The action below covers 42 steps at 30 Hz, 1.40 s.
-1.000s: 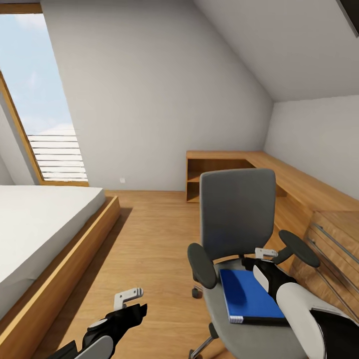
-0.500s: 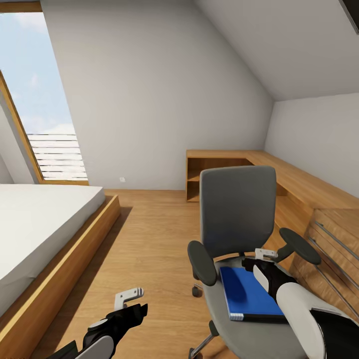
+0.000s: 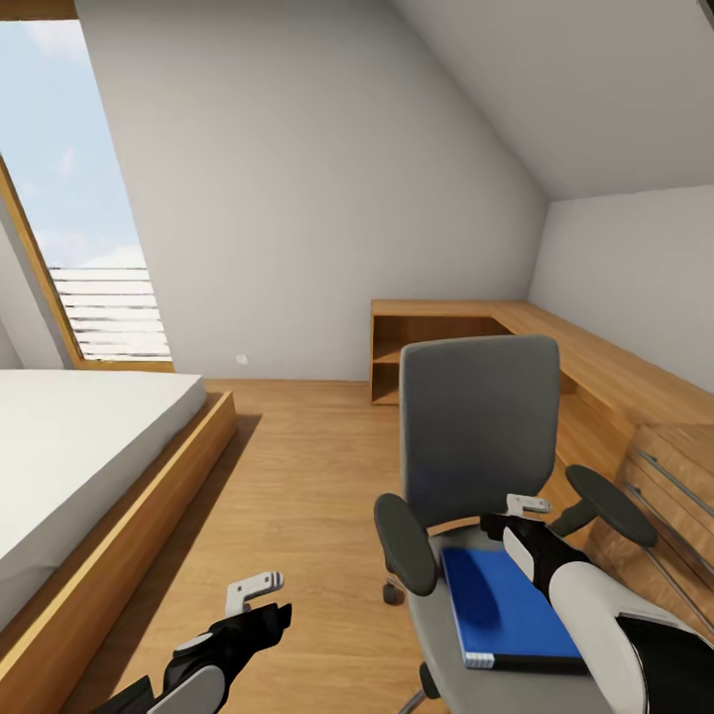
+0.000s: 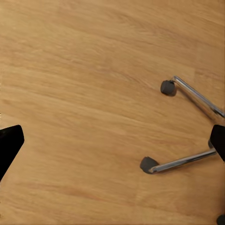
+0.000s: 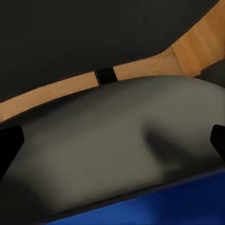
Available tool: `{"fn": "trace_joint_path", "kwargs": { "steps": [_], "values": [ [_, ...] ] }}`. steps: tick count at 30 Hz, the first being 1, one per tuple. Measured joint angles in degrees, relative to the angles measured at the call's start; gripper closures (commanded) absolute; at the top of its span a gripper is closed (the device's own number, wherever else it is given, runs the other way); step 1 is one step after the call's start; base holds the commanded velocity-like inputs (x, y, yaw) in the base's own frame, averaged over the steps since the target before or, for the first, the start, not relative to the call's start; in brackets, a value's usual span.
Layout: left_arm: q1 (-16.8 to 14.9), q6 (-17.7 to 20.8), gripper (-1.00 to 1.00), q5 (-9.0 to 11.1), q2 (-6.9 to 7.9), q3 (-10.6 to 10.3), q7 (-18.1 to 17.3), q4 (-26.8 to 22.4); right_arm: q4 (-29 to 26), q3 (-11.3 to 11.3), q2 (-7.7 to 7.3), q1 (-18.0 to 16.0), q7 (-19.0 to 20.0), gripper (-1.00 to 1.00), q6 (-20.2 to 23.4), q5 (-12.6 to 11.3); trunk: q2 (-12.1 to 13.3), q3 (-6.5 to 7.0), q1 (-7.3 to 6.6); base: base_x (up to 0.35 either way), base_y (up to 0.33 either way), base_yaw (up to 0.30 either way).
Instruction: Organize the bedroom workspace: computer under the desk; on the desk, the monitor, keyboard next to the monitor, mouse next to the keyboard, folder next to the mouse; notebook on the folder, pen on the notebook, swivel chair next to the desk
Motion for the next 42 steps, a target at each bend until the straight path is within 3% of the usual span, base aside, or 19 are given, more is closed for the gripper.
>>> {"fn": "trace_joint_path", "kwargs": {
  "steps": [5,9,14,17,30,38,42],
  "values": [
    [0.00,-0.50,-1.00,-0.11,0.11,0.74,0.08,-0.06,0.00,0.06,0.00,0.00,-0.06,-1.00,0.24,0.02,0.00,0.00,0.01,0.013,0.000,0.000],
    [0.00,-1.88,-1.00,-0.11,0.12,0.84,0.09,-0.08,0.00,0.08,0.00,0.00,-0.07,-1.00,1.24,0.02,-1.59,-0.71,0.88,0.004,0.000,0.000],
    [0.00,-7.59,-1.00,-0.08,0.12,0.64,0.08,-0.13,0.00,0.12,0.00,0.00,-0.07,-1.00,3.41,0.03,-3.60,-1.61,1.98,0.001,0.000,0.000],
    [0.00,-8.01,-1.00,-0.12,0.17,0.67,0.20,-0.16,-0.05,0.12,0.00,0.00,-0.07,-1.00,3.49,0.02,-4.80,-2.15,2.64,0.000,0.000,0.000],
    [0.00,-8.17,-1.00,0.13,0.36,0.85,0.15,0.89,-0.07,0.16,0.00,0.00,-0.13,-1.00,3.58,0.07,-4.81,-2.15,2.64,0.000,0.000,0.000],
    [0.00,-8.26,-1.00,-0.11,0.33,0.79,0.09,1.78,-0.01,0.31,0.00,0.00,-0.14,-1.00,6.51,0.11,-4.81,-2.15,2.64,0.000,0.000,0.000],
    [0.00,-8.28,-1.00,-2.40,0.30,0.61,0.16,1.85,0.00,0.43,0.00,0.00,-0.24,-1.00,7.63,0.19,-4.81,-2.15,2.64,0.000,0.000,0.000]
  ]
}}
